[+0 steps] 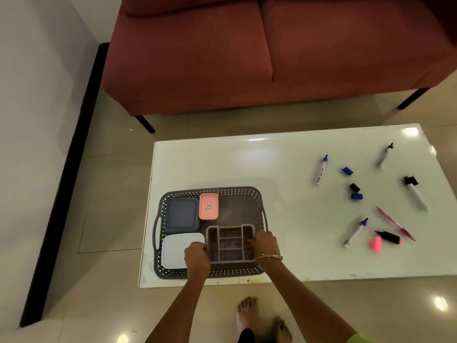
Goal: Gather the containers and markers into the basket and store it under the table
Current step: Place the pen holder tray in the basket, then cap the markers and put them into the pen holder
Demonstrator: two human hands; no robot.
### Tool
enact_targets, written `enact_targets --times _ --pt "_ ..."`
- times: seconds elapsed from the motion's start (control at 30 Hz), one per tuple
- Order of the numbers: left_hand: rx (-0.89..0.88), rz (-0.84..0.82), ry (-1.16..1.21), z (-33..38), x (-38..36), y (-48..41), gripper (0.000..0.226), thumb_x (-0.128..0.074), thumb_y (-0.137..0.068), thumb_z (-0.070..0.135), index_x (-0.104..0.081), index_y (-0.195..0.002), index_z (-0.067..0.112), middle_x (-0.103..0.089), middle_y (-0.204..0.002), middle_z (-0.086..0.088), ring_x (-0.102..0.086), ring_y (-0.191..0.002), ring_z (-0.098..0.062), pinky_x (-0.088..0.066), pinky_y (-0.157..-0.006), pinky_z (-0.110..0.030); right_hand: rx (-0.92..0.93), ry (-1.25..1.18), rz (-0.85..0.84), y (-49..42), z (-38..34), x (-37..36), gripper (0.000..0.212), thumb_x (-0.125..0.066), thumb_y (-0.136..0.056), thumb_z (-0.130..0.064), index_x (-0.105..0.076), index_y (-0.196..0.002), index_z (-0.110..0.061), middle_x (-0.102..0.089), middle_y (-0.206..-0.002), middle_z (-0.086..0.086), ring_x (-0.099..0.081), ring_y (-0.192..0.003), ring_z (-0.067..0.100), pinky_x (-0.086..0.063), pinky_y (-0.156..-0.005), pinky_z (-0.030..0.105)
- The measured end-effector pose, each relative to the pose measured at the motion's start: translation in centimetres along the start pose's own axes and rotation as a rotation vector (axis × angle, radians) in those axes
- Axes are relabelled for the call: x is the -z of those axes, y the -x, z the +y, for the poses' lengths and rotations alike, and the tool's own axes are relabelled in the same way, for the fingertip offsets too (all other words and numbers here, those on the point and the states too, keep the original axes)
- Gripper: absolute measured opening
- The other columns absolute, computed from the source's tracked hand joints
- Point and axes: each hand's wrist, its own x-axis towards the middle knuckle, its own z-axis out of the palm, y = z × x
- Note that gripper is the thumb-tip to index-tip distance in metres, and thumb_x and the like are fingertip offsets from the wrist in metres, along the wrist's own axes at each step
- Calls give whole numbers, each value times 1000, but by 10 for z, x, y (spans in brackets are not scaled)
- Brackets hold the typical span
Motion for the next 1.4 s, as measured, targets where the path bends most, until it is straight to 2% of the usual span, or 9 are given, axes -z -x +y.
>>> enact_targets --times 0.1,0.27,0.4,0.67,0.8,0.93,1.07,1.17,1.4 --pt "-23 -39 -30 -5 -5 -5 16 -60 -85 9 -71 -90 -2 -72 -91 -22 -66 -86 -34 -45 -68 -32 -21 3 4 -1 3 -4 25 -47 -94 -18 -61 -104 0 -67 -109 20 -64 -99 33 -53 -87 38" --pt "-37 2 -157 5 1 2 15 -56 -87 6 -67 -91 -4 -70 -95 -24 -66 -89 -37 -51 -76 -39 2 -71 9 5 7 11 35 -55 -88 -32 -64 -99 0 -68 -102 19 -65 -93 33 -54 -83 39" --pt "-239 82 -289 40 -3 30 19 -46 -92 9 -62 -101 5 -69 -102 -16 -66 -93 -31 -53 -79 -36 32 -212 156 18 32 35 28 -53 -87 -26 -67 -101 -7 -71 -102 13 -65 -93 28 -50 -83 33" --pt "-599 -72 -206 137 -102 93 37 -40 -98 25 -48 -130 9 -58 -129 -13 -55 -118 -26 -40 -100 -33 -34 -380 461 40 183 76 16 -68 -78 -8 -70 -93 -5 -72 -91 14 -67 -85 28 -47 -79 31" --pt "-713 14 -192 181 -152 128 27 -62 -86 22 -64 -108 6 -70 -104 -13 -66 -98 -23 -50 -83 -27 -102 -328 470 44 269 107 20 -70 -76 -8 -68 -96 -2 -71 -95 17 -65 -86 33 -48 -80 37" --pt "-649 -122 -128 220 -205 140 31 -46 -95 20 -54 -119 3 -58 -122 -16 -54 -114 -28 -39 -96 -35 -108 -265 473 29 333 133 24 -69 -77 -5 -66 -101 -1 -69 -99 20 -64 -90 35 -47 -81 37" --pt "-668 -115 -91 250 -260 136 28 -52 -91 19 -60 -113 3 -61 -113 -17 -57 -107 -30 -44 -91 -37 -44 -103 427 -8 373 136 38 -60 -78 3 -60 -116 -3 -62 -118 18 -55 -108 36 -44 -92 41" --pt "-613 -170 -40 265 -304 138 36 -60 -87 30 -61 -114 6 -63 -114 -14 -56 -108 -27 -42 -91 -35 17 55 337 -33 393 128 44 -62 -82 -9 -53 -126 -9 -58 -126 14 -51 -110 35 -43 -92 41" --pt "-615 -109 -242 279 -363 134 44 -56 -88 39 -46 -116 7 -57 -115 -13 -59 -103 -26 -50 -82 -36 68 86 337 -54 408 110 28 -56 -89 -28 -65 -98 -3 -62 -96 17 -57 -93 31 -45 -77 35"
